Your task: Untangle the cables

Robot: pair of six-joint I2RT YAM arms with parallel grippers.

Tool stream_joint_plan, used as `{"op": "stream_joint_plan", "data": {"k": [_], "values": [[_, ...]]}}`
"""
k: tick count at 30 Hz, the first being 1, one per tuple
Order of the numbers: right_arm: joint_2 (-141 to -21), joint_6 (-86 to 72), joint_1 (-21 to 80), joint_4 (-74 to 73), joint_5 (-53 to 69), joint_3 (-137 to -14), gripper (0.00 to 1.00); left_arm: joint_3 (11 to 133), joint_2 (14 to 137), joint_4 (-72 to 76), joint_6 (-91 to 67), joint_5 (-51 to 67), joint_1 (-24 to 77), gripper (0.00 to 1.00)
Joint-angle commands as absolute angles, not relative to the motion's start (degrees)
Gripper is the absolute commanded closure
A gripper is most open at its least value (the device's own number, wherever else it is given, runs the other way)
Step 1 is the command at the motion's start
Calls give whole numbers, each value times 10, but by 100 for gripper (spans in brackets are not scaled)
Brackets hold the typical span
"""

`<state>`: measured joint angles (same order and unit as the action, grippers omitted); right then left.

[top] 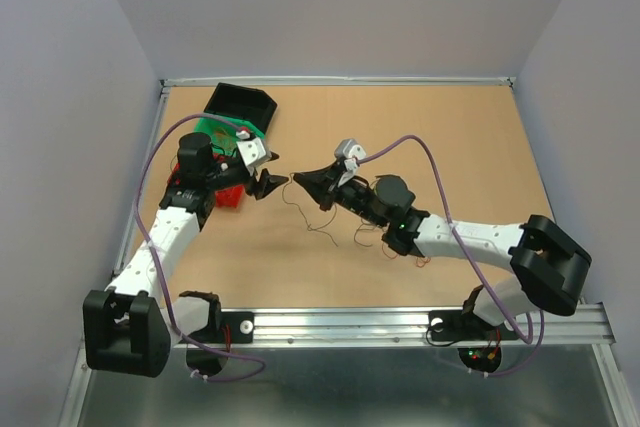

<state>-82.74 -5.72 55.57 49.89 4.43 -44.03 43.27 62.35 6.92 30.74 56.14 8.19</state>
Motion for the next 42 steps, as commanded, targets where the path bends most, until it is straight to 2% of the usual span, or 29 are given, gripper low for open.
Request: {"op": "stream_joint_plan", "data": {"k": [1, 3, 9, 18, 24, 30, 39, 41, 42], "values": [[-833, -45, 558, 511, 76, -489, 100, 422, 628, 121, 297, 606, 91, 34], [-838, -45, 558, 511, 82, -492, 99, 418, 626, 115, 309, 627, 91, 37], [-842, -41, 558, 510, 90, -497, 100, 397, 593, 103, 323, 634, 91, 36], [-846, -37, 558, 509, 126, -503, 99, 396, 577, 4, 416, 699, 91, 38], [-858, -38, 558, 510, 161, -512, 99, 398, 581, -25, 441, 735, 91, 32], [-873, -43, 557, 515, 170, -532, 99, 423, 612, -46, 436, 768, 91, 33], [-911, -82, 557, 599, 175, -537, 99, 451, 654, -40, 417, 811, 91, 38], [-920, -88, 558, 620, 173, -539, 99, 455, 659, -40, 417, 817, 91, 41], [-926, -90, 558, 630, 171, -541, 100, 455, 659, -40, 417, 819, 91, 46]]}}
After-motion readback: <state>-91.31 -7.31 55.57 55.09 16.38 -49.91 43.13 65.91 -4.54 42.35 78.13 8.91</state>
